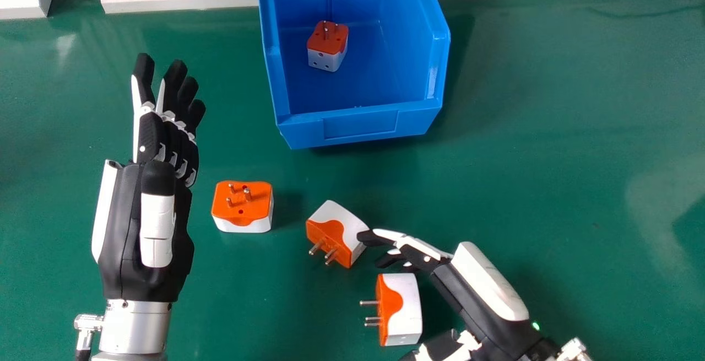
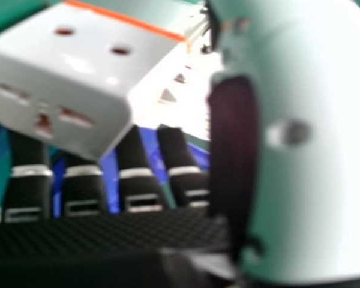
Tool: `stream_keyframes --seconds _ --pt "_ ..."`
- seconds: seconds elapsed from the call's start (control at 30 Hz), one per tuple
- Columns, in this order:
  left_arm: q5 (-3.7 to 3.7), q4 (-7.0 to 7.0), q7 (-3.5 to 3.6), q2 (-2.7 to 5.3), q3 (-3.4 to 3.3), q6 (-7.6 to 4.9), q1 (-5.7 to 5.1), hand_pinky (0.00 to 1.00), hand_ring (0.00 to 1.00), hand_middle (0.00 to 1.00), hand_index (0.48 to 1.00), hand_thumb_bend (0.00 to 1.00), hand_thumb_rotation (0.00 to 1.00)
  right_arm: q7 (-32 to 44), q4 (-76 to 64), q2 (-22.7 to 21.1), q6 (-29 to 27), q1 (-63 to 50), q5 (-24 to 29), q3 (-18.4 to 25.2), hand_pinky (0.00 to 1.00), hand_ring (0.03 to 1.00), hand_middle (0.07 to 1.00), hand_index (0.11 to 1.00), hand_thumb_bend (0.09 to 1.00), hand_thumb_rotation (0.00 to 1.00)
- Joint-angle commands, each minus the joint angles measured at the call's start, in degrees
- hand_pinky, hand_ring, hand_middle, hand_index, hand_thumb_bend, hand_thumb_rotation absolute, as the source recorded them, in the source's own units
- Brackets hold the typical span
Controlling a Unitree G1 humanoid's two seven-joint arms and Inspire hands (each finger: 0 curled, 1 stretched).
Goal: Pick all objects and put in blue box
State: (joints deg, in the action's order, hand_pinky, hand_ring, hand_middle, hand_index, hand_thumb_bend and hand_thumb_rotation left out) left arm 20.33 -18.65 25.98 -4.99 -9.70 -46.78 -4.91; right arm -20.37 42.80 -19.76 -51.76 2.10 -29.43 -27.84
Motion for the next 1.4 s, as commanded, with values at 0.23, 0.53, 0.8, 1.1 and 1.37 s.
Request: stream_keyframes --seconds 0.23,0.53,0.8,1.1,1.37 --pt "0.07 1.13 0.4 -0.25 0.27 0.01 0.0 1.0 1.0 1.0 1.0 0.89 0.92 -5.2 3.3 1.2 -1.3 -2.4 -7.8 -2.5 0.5 0.574 0.627 0.629 0.711 0.03" --pt "-0.24 1.23 0.19 -0.28 0.27 0.24 0.13 1.0 1.0 1.0 1.0 0.89 0.92 -8.5 4.4 1.3 -2.1 -1.7 -9.9 -2.6 0.45 0.508 0.552 0.567 0.621 0.02" --pt "-0.22 1.38 0.23 -0.37 0.29 0.32 0.21 1.0 1.0 1.0 1.0 0.9 0.92 -9.9 4.2 0.9 -2.5 -1.3 -9.9 -2.0 0.41 0.462 0.498 0.525 0.558 0.01" --pt "-0.27 1.72 0.18 -0.28 0.32 0.41 0.07 1.0 1.0 1.0 1.0 0.9 0.92 -11.7 1.5 0.0 -2.9 -1.9 -9.6 0.1 0.4 0.433 0.494 0.52 0.535 0.0" --pt "-0.18 1.66 0.27 -0.22 0.35 0.35 0.06 1.0 1.0 1.0 1.0 0.9 0.92 -11.1 -2.9 -0.9 -4.1 -3.6 -8.2 3.1 0.38 0.412 0.498 0.527 0.524 0.0"
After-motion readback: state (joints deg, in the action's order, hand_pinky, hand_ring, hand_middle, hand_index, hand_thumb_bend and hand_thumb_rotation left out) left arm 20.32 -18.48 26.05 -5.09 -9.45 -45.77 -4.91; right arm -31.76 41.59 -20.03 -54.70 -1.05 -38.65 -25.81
